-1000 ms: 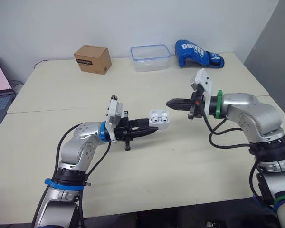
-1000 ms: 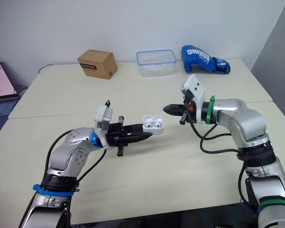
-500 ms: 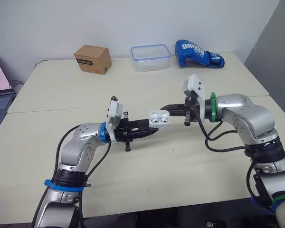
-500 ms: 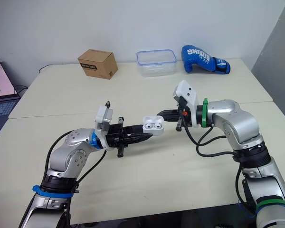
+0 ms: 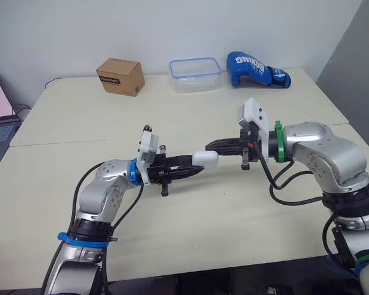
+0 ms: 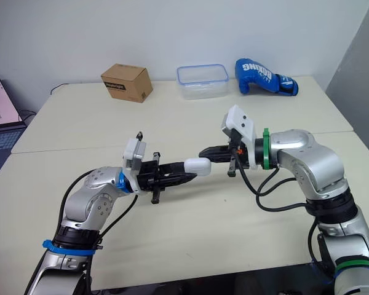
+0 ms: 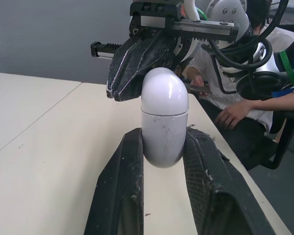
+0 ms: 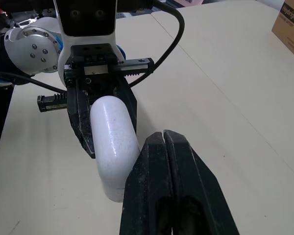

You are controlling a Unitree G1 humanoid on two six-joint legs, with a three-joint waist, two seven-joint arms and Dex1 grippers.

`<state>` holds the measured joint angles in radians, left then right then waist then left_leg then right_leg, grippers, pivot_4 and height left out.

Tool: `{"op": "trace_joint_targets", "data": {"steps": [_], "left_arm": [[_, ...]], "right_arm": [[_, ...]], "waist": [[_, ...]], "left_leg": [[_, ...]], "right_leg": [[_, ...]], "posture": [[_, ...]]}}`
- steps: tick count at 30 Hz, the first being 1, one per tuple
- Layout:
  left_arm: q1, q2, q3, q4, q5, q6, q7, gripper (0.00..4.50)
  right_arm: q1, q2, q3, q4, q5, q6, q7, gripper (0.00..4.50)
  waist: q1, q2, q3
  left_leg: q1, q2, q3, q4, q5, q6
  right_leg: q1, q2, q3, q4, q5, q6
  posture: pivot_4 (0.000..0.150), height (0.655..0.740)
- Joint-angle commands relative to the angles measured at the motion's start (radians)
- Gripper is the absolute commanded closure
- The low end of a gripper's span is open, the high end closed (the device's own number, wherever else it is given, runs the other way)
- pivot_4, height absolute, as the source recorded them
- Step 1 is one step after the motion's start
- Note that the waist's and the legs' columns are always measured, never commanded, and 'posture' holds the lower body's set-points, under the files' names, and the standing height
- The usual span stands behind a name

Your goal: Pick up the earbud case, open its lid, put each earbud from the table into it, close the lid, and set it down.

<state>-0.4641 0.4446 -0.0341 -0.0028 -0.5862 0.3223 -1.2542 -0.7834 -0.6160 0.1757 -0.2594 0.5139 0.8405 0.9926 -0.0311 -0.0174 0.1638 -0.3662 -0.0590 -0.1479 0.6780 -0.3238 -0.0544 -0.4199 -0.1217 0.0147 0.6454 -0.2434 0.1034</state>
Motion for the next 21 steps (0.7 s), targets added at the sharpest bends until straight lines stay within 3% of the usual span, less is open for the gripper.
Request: {"op": "trace_joint_targets", "data": {"steps": [1,13,21], "left_arm": [[-0.007,0.001,0.014,-0.012,0.002,-0.016,0.013,3.73],[-0.011,0.006,0.016,-0.016,0.017,0.034,0.082,3.73],[-0.076,0.031,-0.004,0.016,0.025,0.382,0.292,3.73]], "right_arm": [[0.011,-0.005,-0.026,-0.060,0.026,-0.002,-0.002,4.47],[0.020,-0.008,-0.037,-0.035,0.000,-0.046,-0.012,4.47],[0.060,-0.104,-0.084,0.030,-0.018,-0.120,0.062,4.47]], "waist": [[0.000,0.000,0.000],[0.000,0.000,0.000],[-0.001,0.000,0.000]], "left_leg": [[0.000,0.000,0.000,0.000,0.000,0.000],[0.000,0.000,0.000,0.000,0.000,0.000],[0.000,0.000,0.000,0.000,0.000,0.000]], "right_leg": [[0.000,0.000,0.000,0.000,0.000,0.000],[0.000,0.000,0.000,0.000,0.000,0.000],[0.000,0.000,0.000,0.000,0.000,0.000]], "posture": [[0.150,0.7307],[0.150,0.7307],[0.150,0.7307]]}}
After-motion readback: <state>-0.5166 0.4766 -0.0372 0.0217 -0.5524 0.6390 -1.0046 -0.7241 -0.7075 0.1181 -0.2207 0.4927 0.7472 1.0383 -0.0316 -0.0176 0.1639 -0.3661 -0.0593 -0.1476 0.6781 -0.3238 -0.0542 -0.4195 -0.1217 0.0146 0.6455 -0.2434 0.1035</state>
